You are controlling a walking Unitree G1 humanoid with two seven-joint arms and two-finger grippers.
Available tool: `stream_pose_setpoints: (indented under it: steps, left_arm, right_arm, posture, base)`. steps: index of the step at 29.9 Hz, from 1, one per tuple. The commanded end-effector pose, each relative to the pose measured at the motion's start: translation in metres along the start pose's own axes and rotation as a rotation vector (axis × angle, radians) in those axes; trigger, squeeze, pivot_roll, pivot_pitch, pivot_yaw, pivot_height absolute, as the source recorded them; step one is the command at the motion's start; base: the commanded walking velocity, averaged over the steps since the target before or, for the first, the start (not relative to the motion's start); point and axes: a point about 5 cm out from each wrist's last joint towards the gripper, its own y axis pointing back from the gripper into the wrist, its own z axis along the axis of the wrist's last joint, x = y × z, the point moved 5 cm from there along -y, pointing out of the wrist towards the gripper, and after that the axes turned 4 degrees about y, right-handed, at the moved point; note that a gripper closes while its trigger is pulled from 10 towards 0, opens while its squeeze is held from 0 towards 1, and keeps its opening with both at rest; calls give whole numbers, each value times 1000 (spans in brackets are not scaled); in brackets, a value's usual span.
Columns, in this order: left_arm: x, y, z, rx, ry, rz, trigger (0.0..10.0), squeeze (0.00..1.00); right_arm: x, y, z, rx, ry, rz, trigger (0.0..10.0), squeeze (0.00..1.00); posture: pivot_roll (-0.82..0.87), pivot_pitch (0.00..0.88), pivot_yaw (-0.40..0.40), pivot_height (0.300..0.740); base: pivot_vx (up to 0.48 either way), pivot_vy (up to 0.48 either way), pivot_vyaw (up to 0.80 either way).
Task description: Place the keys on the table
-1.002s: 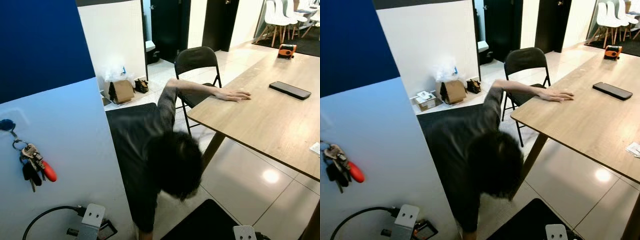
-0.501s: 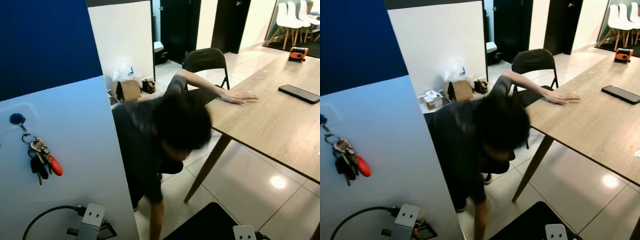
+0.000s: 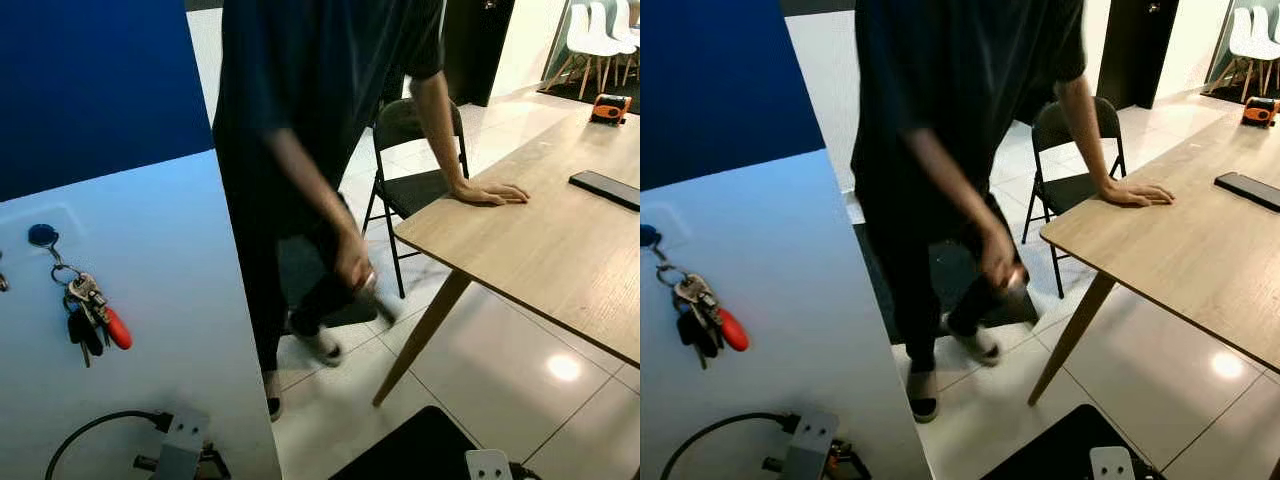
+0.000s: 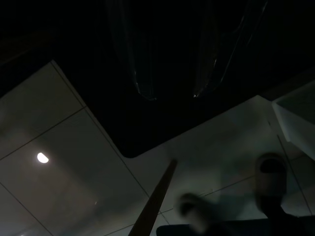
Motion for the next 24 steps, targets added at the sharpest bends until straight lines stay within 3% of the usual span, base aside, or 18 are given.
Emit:
stream_pose_setpoints:
  steps: [1, 15, 19, 24]
  left_arm:
    - [0, 3, -9, 26, 3, 9, 10000, 0]
    - [3, 4, -14, 44, 32, 22, 10000, 0]
    - [18, 10, -36, 127, 51, 63, 10000, 0]
    - [26, 21, -58, 196, 38, 60, 10000, 0]
  right_arm:
    - [3, 3, -8, 25, -2, 3, 10000, 0]
    - [3, 3, -7, 24, 1, 5, 10000, 0]
    - [3, 3, -8, 27, 4, 9, 10000, 0]
    - [4, 3, -9, 31, 10, 16, 10000, 0]
  posture:
    - [40, 117, 71, 740]
    - [42, 117, 70, 740]
    - [48, 119, 66, 740]
    - [64, 121, 59, 740]
  base:
    - [0, 0, 0]
    - [0, 0, 0]
    - [0, 0, 0]
    - [0, 0, 0]
